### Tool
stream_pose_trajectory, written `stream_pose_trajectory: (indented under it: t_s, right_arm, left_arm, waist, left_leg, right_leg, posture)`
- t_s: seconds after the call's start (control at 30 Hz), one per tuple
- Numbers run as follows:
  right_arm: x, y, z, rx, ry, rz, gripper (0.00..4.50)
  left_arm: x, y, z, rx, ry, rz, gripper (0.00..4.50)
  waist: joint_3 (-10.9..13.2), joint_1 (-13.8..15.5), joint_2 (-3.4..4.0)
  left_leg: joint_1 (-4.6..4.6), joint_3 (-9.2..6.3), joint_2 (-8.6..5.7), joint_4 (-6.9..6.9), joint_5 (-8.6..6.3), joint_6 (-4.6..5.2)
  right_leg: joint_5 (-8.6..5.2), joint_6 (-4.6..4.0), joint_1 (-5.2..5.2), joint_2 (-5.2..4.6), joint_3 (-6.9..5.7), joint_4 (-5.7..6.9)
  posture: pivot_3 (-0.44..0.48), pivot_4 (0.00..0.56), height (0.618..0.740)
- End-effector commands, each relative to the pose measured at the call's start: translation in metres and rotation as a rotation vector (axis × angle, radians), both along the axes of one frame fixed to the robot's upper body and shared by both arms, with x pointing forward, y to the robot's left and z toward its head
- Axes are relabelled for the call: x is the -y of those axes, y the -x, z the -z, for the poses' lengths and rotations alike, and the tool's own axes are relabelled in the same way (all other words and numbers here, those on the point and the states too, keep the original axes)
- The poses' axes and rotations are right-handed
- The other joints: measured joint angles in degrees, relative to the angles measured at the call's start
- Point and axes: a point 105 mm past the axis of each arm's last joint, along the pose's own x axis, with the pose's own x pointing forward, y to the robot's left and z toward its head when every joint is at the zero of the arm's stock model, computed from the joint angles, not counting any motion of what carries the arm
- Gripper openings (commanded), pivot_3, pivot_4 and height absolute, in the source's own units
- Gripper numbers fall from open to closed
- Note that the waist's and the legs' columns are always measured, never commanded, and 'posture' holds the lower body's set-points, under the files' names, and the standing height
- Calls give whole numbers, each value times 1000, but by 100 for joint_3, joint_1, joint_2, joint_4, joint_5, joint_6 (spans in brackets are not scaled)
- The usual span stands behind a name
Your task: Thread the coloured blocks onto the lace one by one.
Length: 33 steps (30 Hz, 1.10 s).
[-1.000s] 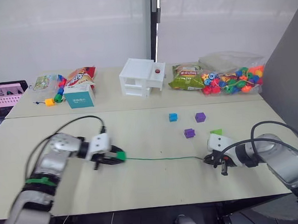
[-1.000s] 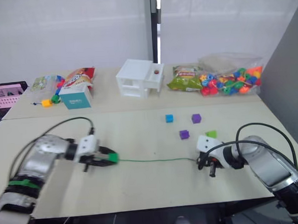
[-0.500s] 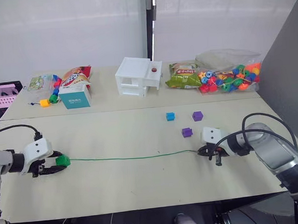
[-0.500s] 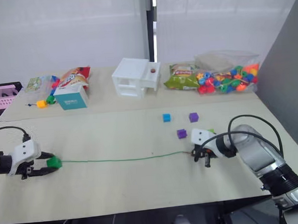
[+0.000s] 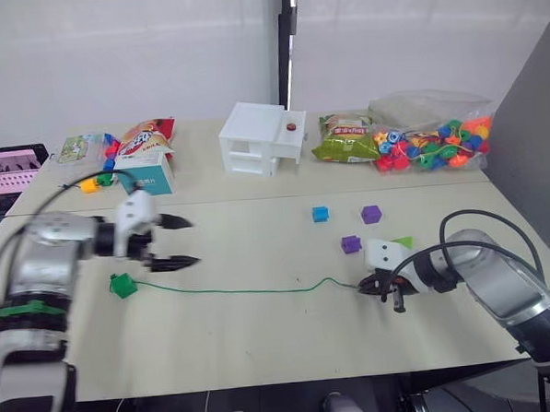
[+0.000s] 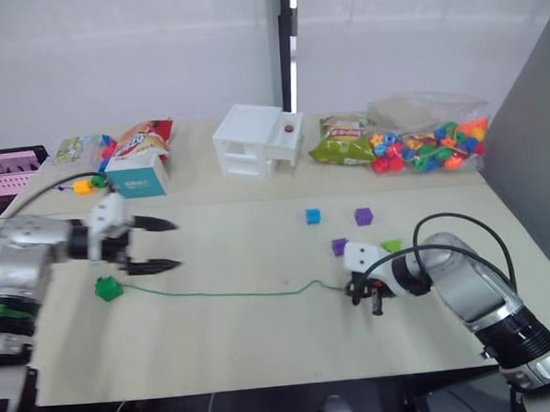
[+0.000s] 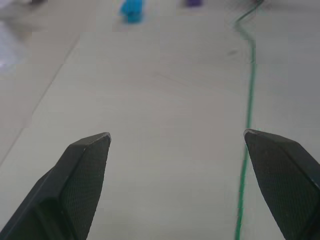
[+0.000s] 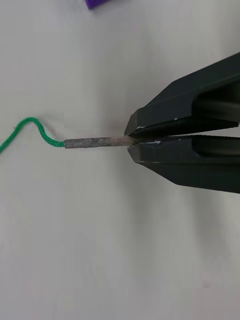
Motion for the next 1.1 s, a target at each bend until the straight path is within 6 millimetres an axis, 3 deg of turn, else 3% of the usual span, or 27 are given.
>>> stream_pose_trajectory:
  t_s: [0.03, 0.13, 0.37, 0.47, 0.7, 1.0, 1.1]
  right_arm:
    - [-20, 7, -19, 32, -45, -50, 0]
    - [-31, 13, -22, 25, -61, -75, 0]
    - [-40, 19, -22, 18, -67, -88, 0]
    - [-41, 21, -22, 14, -68, -86, 0]
    - [-40, 22, -22, 8, -68, -80, 0]
    - [-39, 20, -24, 12, -67, -77, 0]
    - [-38, 20, -25, 13, -66, -74, 0]
  left_arm:
    - [54, 19, 1, 0, 44, 163, 4493]
    - [92, 29, 15, -3, 99, 234, 4493]
    - [142, 45, 43, 9, 148, 317, 4493]
    - [147, 48, 49, 8, 140, 331, 4493]
    - [151, 48, 53, 13, 136, 333, 2368]
    - [155, 47, 51, 5, 162, 315, 2368]
    - [155, 46, 51, 7, 156, 315, 1616]
  waist:
    - [0, -9, 0]
    - [0, 12, 0]
    - [0, 63, -1]
    - [0, 71, -1]
    - [0, 71, -1]
    - [0, 74, -1]
    - [0, 74, -1]
  left_leg:
    - [-2, 0, 0, 3, 0, 0]
    - [-10, -3, -1, 16, -1, 1]
    - [-15, -3, -6, 47, -3, 5]
    - [-16, -3, -6, 48, -3, 5]
    - [-15, -4, -7, 47, -3, 5]
    - [-15, -4, -6, 47, -3, 5]
    - [-15, -4, -6, 47, -3, 5]
  right_leg:
    - [0, 0, -2, 0, 0, 0]
    - [0, 0, -2, 0, 0, -4]
    - [0, 0, 3, -2, 0, -16]
    - [0, 0, 3, -2, 0, -16]
    - [0, 0, 3, -2, 0, -16]
    - [0, 1, 3, -2, 0, -17]
    - [0, 0, 3, -2, 0, -17]
  posture:
    - [0, 150, 740]
    - [0, 150, 740]
    - [0, 150, 740]
    - [0, 150, 740]
    - [0, 150, 740]
    - [0, 150, 740]
    - [0, 150, 740]
